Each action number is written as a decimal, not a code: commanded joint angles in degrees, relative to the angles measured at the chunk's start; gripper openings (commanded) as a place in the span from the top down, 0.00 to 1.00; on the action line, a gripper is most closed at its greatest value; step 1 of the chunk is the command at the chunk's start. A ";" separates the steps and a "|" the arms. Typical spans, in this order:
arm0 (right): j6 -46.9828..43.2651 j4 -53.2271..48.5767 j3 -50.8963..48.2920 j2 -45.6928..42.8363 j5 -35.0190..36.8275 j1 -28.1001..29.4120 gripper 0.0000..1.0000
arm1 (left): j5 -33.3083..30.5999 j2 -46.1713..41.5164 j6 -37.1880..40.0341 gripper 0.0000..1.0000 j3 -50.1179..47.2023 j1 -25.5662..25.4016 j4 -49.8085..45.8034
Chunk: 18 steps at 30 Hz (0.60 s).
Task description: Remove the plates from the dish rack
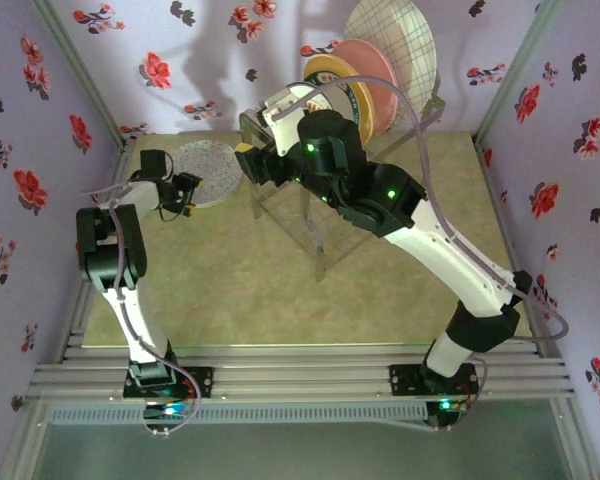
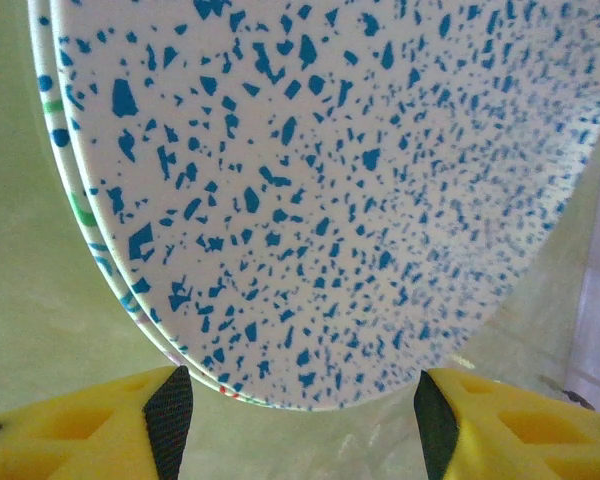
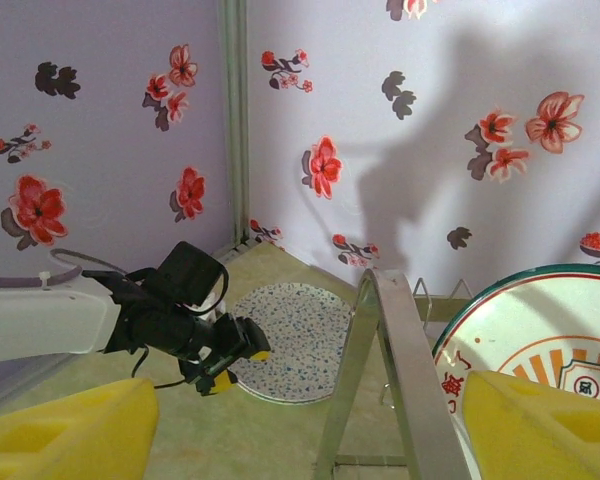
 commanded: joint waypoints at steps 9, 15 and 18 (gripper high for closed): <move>-4.99 1.51 0.12 -3.95 6.33 -1.18 0.19 | -2.27 -7.03 -0.26 0.37 -1.81 0.14 -2.13; -16.92 8.09 -2.45 -11.16 14.68 -6.60 0.18 | -5.67 -17.67 -1.49 0.37 -1.97 -2.38 -3.00; -19.00 13.07 -5.53 -15.26 14.58 -13.70 0.18 | -9.82 -23.69 0.01 0.37 0.67 -5.47 -5.37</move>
